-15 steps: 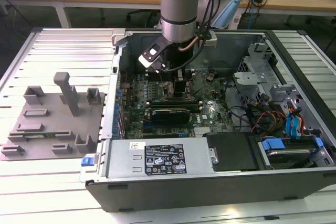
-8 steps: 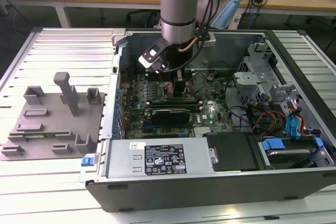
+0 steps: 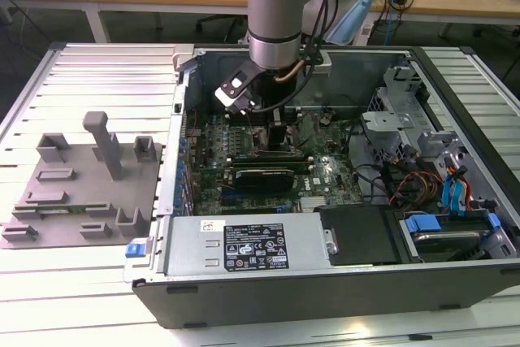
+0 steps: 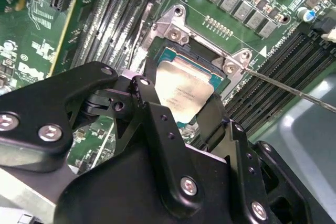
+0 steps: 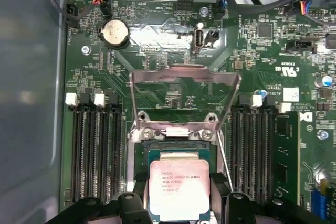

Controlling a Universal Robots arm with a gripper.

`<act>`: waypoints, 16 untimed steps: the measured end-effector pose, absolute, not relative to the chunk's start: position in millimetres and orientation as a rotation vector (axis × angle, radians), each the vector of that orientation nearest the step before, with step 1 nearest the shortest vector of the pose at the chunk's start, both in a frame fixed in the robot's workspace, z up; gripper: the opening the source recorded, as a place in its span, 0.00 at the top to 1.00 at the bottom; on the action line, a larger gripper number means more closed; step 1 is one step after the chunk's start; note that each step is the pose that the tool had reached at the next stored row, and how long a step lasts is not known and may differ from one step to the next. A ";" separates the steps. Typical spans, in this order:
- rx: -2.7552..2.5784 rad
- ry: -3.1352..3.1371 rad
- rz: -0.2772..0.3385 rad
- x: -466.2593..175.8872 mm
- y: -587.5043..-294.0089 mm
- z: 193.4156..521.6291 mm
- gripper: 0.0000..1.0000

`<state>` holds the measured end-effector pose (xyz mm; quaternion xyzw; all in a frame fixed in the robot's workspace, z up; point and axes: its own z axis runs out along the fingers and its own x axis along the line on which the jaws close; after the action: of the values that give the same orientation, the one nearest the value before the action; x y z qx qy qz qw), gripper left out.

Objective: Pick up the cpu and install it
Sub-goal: 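Place the cpu into insertion slot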

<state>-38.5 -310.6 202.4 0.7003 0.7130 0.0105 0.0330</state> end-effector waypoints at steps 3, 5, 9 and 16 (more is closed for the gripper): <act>2.156 2.193 0.032 -38.5 -310.6 199.3 0.45; 2.158 2.191 0.032 -37.7 -310.6 198.6 0.45; 2.172 2.175 0.030 -36.8 -310.5 198.2 0.45; 2.175 2.171 0.027 -36.9 -310.7 196.3 0.45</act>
<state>-36.9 -310.7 196.3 0.7072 0.7061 0.0088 0.0341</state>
